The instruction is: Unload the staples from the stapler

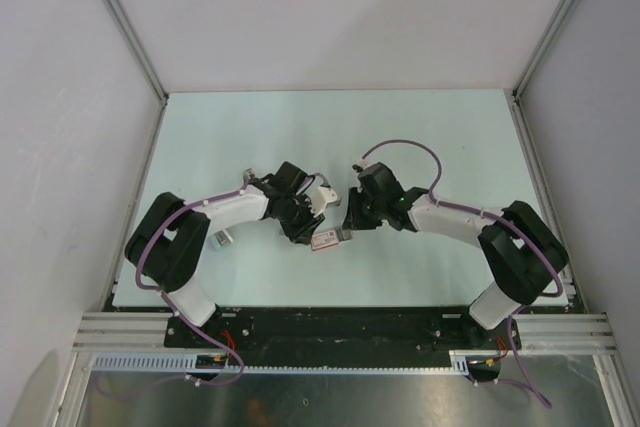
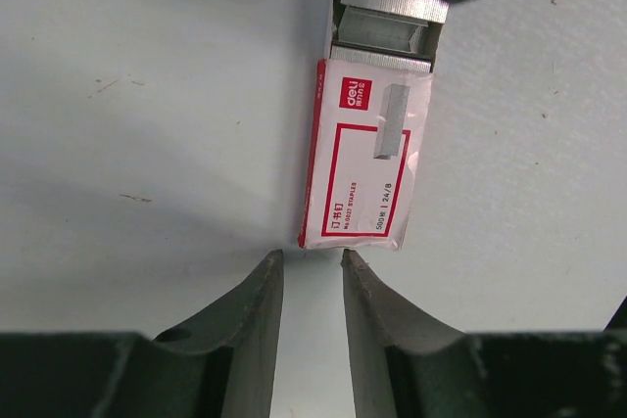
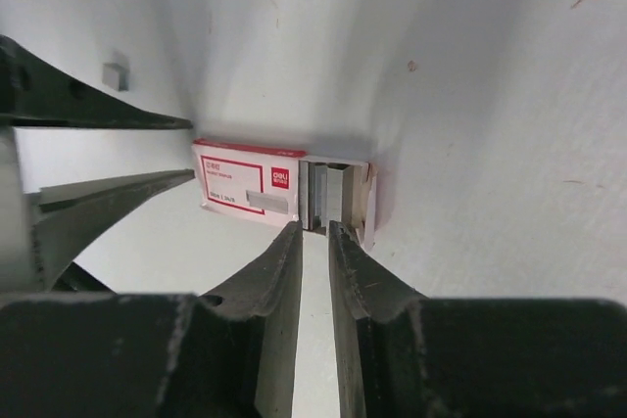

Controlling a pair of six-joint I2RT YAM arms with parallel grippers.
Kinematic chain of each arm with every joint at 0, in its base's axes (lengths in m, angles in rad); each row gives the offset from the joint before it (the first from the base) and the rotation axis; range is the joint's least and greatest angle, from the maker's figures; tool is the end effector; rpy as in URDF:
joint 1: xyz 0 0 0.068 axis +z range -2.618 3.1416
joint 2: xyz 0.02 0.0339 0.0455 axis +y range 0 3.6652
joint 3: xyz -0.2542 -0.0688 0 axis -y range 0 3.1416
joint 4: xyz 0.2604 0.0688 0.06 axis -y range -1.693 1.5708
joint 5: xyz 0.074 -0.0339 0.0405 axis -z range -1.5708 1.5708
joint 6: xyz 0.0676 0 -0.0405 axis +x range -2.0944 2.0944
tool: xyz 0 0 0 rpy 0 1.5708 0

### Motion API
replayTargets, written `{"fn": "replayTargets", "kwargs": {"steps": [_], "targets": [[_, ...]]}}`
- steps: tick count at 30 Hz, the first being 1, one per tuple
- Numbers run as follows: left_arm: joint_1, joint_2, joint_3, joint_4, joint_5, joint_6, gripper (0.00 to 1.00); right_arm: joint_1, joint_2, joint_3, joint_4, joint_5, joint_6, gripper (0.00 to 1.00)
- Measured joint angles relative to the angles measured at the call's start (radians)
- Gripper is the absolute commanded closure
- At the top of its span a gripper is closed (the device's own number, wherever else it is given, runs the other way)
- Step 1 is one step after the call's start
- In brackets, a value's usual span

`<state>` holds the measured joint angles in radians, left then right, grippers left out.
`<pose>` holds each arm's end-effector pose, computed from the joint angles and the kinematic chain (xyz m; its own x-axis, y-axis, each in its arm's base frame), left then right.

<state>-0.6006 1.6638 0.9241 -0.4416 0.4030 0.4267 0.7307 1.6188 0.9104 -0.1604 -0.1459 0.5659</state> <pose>0.2557 -0.2073 0.1094 -0.4288 0.7552 -0.4958 0.9010 0.3979 -0.1731 0.2615 0.2476 0.1360 -0.8715 -0.0687 -0.4856 -0.3115 0.8423 0.4399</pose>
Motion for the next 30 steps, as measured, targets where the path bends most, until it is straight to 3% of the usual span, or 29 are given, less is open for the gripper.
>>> {"fn": "replayTargets", "kwargs": {"steps": [9,20,30], "targets": [[0.000,0.000,0.002,-0.002,-0.007,-0.001,0.64,-0.145,-0.120,-0.025,0.032,-0.059,-0.009,0.78],[0.000,0.000,0.002,-0.002,-0.008,-0.007,0.64,-0.177,0.047,-0.201,0.266,-0.299,0.103,0.77],[0.000,0.000,0.002,-0.002,-0.008,-0.007,0.64,-0.179,0.093,-0.239,0.418,-0.386,0.193,0.78]]}}
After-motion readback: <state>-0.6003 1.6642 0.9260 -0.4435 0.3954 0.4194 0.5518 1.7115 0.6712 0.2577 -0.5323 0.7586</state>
